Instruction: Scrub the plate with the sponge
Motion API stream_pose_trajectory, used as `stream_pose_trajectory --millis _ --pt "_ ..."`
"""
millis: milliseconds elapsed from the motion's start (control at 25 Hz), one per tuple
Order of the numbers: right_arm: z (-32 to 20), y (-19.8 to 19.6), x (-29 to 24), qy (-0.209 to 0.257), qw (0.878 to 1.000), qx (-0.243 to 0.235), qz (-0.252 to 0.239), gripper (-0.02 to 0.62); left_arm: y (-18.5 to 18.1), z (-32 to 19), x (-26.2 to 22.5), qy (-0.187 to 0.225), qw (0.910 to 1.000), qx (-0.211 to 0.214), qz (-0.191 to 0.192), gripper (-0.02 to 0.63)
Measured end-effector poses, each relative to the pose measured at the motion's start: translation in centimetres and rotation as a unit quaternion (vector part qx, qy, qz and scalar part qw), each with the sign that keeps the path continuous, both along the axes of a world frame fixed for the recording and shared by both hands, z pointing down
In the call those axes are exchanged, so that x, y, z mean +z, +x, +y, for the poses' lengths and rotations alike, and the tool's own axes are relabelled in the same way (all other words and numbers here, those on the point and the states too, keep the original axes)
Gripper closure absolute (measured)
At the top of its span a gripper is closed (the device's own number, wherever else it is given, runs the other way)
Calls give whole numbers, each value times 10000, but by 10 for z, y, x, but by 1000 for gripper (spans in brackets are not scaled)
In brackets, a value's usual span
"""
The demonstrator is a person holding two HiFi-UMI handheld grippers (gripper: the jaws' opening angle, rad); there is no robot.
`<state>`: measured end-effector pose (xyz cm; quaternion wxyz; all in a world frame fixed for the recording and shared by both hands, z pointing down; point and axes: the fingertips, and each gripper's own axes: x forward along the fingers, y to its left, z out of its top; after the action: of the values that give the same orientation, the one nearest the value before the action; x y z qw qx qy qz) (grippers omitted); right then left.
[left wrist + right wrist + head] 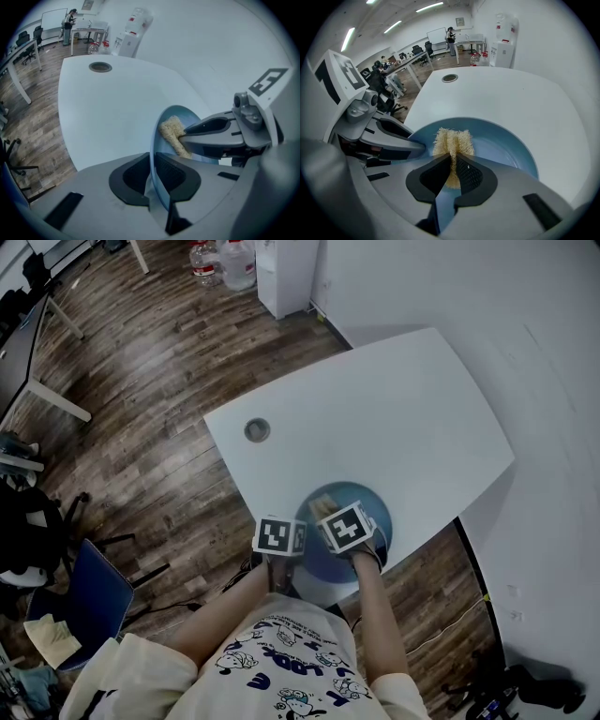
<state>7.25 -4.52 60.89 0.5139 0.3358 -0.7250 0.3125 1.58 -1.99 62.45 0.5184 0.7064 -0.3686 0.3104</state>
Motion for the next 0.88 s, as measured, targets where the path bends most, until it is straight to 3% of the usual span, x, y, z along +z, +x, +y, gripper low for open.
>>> stream_pose_trajectory --millis 480,880 --pt "25 -16 1 -76 9997 -224 -66 546 -4 -1 2 17 9999 -81 -83 561" --pt "37 -18 0 -128 9996 -43 -267 546 -2 0 0 -17 9999 -111 2 561"
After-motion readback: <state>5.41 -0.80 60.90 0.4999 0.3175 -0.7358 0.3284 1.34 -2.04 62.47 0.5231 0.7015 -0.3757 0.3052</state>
